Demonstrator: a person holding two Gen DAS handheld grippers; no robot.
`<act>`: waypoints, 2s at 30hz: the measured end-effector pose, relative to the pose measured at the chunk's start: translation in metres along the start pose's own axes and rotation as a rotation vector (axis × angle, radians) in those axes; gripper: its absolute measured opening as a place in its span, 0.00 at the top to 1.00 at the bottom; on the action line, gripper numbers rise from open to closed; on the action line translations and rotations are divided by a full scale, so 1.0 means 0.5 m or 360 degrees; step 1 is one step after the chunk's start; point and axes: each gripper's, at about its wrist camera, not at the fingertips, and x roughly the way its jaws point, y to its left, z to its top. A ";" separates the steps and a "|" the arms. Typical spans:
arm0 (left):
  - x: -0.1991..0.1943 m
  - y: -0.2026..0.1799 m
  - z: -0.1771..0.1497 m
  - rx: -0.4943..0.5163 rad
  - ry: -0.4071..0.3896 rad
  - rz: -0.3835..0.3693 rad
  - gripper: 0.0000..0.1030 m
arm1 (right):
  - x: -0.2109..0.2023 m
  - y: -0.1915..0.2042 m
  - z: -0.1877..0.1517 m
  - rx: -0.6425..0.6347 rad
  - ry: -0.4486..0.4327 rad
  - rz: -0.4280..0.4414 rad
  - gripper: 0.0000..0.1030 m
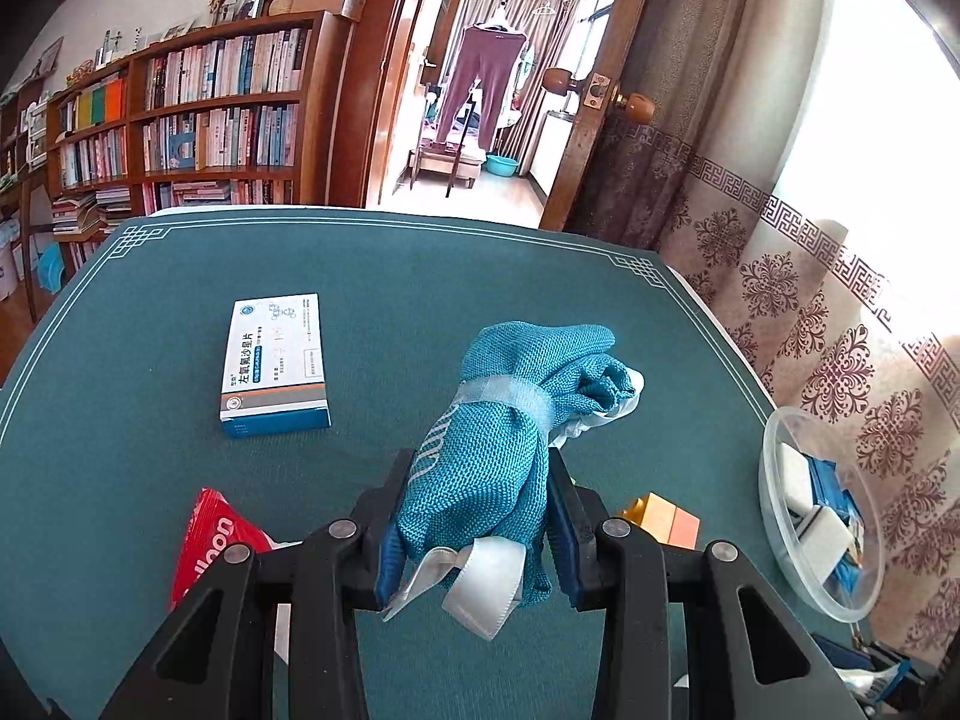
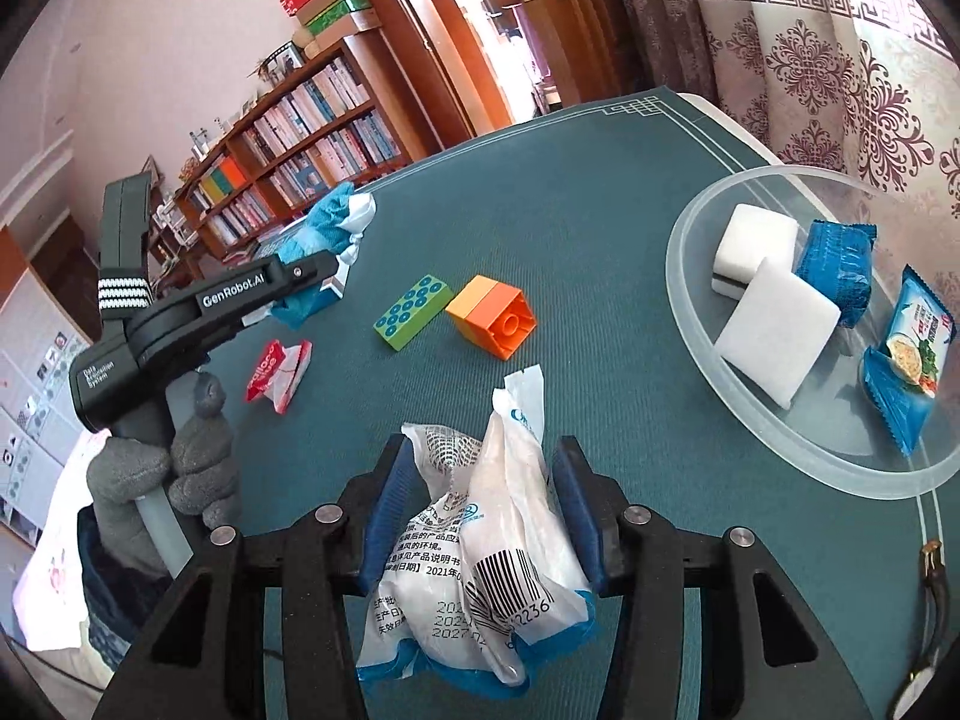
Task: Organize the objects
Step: 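Carry the wipes bag in the right gripper to the bowl while the left holds the cloth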
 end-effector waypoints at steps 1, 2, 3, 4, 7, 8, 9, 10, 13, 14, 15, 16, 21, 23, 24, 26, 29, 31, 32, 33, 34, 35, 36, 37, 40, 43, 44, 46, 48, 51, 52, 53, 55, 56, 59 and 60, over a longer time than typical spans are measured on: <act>0.001 -0.001 -0.001 0.0001 0.0002 -0.0001 0.60 | -0.007 -0.004 0.007 0.0013 -0.0020 -0.0002 0.52; 0.001 -0.002 -0.001 0.0002 0.0003 -0.0003 0.60 | -0.015 -0.007 0.012 0.0025 -0.0043 -0.0008 0.54; 0.001 -0.003 -0.001 0.0003 0.0004 -0.0003 0.60 | -0.023 -0.011 0.018 0.0038 -0.0063 -0.0014 0.54; 0.001 -0.003 -0.002 0.0003 0.0005 -0.0004 0.60 | -0.032 -0.015 0.023 0.0053 -0.0082 -0.0014 0.56; 0.003 -0.003 -0.003 0.0002 0.0009 -0.0003 0.60 | -0.045 -0.026 0.037 0.0085 -0.0091 -0.0021 0.82; 0.003 -0.003 -0.004 0.0003 0.0009 -0.0003 0.60 | -0.043 -0.027 0.038 0.0067 -0.0069 -0.0017 0.82; 0.002 -0.002 -0.004 0.0003 0.0008 -0.0002 0.60 | -0.040 -0.026 0.035 0.0035 -0.0043 -0.0030 0.82; 0.002 -0.002 -0.003 0.0001 0.0008 -0.0003 0.60 | -0.038 -0.026 0.029 0.0013 -0.0024 -0.0063 0.82; 0.000 -0.002 -0.003 -0.0005 0.0004 -0.0006 0.60 | -0.026 -0.038 0.002 0.0017 0.0073 -0.0079 0.77; -0.001 -0.002 -0.003 -0.0005 0.0002 -0.0009 0.60 | -0.024 -0.043 -0.008 0.0018 0.0101 -0.0081 0.70; -0.001 -0.003 -0.004 -0.0004 0.0001 -0.0011 0.60 | -0.024 -0.046 -0.018 0.0010 0.0119 -0.0091 0.65; -0.002 -0.003 -0.003 -0.0004 0.0001 -0.0012 0.60 | -0.026 -0.050 -0.028 0.0002 0.0135 -0.0099 0.54; -0.007 -0.008 -0.004 0.0002 -0.0007 -0.0026 0.60 | -0.040 -0.058 -0.065 -0.0084 0.0243 -0.0153 0.41; -0.011 -0.011 -0.003 0.0007 -0.0014 -0.0032 0.60 | -0.045 -0.053 -0.084 -0.0149 0.0304 -0.0158 0.41; -0.013 -0.013 -0.003 0.0010 -0.0016 -0.0034 0.60 | -0.045 -0.048 -0.094 -0.0180 0.0339 -0.0154 0.41; -0.016 -0.017 -0.003 0.0018 -0.0020 -0.0041 0.60 | -0.044 -0.035 -0.114 -0.0238 0.0387 -0.0136 0.41; -0.021 -0.026 -0.004 0.0033 -0.0025 -0.0054 0.60 | -0.036 -0.010 -0.134 -0.0328 0.0429 -0.0133 0.41; -0.025 -0.031 -0.005 0.0046 -0.0033 -0.0063 0.60 | -0.028 0.004 -0.139 -0.0359 0.0449 -0.0133 0.41; -0.028 -0.033 -0.005 0.0051 -0.0038 -0.0068 0.60 | -0.024 0.009 -0.143 -0.0370 0.0471 -0.0133 0.41; -0.031 -0.035 -0.005 0.0055 -0.0044 -0.0074 0.60 | -0.018 0.013 -0.148 -0.0390 0.0496 -0.0149 0.41; -0.034 -0.036 -0.004 0.0057 -0.0049 -0.0077 0.60 | -0.013 0.016 -0.154 -0.0408 0.0522 -0.0171 0.41; -0.036 -0.036 -0.004 0.0058 -0.0053 -0.0080 0.60 | -0.011 0.017 -0.160 -0.0423 0.0538 -0.0194 0.41; -0.037 -0.036 -0.003 0.0056 -0.0055 -0.0083 0.60 | -0.014 0.020 -0.164 -0.0442 0.0528 -0.0200 0.41; -0.037 -0.036 -0.003 0.0054 -0.0055 -0.0084 0.60 | -0.015 0.020 -0.166 -0.0438 0.0532 -0.0203 0.42; -0.036 -0.037 -0.005 0.0052 -0.0048 -0.0088 0.60 | -0.019 0.016 -0.169 -0.0421 0.0514 -0.0232 0.53; -0.037 -0.041 -0.006 0.0059 -0.0048 -0.0093 0.60 | -0.023 0.015 -0.171 -0.0411 0.0501 -0.0229 0.54; -0.038 -0.043 -0.006 0.0062 -0.0050 -0.0094 0.60 | -0.024 0.016 -0.170 -0.0398 0.0496 -0.0223 0.55; -0.039 -0.045 -0.006 0.0066 -0.0052 -0.0097 0.60 | -0.023 0.009 -0.157 -0.0335 0.0477 -0.0185 0.55; -0.039 -0.047 -0.006 0.0069 -0.0051 -0.0097 0.60 | -0.033 0.001 -0.142 -0.0272 0.0430 -0.0157 0.55; -0.037 -0.050 -0.008 0.0074 -0.0047 -0.0099 0.60 | -0.053 -0.016 -0.113 -0.0173 0.0335 -0.0124 0.55; -0.037 -0.052 -0.009 0.0077 -0.0045 -0.0099 0.60 | -0.059 -0.024 -0.100 -0.0139 0.0298 -0.0119 0.55; -0.036 -0.053 -0.009 0.0080 -0.0043 -0.0100 0.60 | -0.067 -0.033 -0.088 -0.0105 0.0258 -0.0116 0.55; -0.034 -0.054 -0.010 0.0085 -0.0039 -0.0101 0.60 | -0.083 -0.052 -0.063 -0.0034 0.0168 -0.0124 0.55; -0.034 -0.055 -0.011 0.0088 -0.0038 -0.0103 0.60 | -0.091 -0.063 -0.048 0.0006 0.0121 -0.0136 0.55; -0.033 -0.057 -0.014 0.0096 -0.0033 -0.0105 0.60 | -0.113 -0.111 -0.006 0.0172 -0.0015 -0.0169 0.55; -0.032 -0.058 -0.015 0.0099 -0.0031 -0.0106 0.60 | -0.117 -0.132 0.006 0.0241 -0.0058 -0.0180 0.55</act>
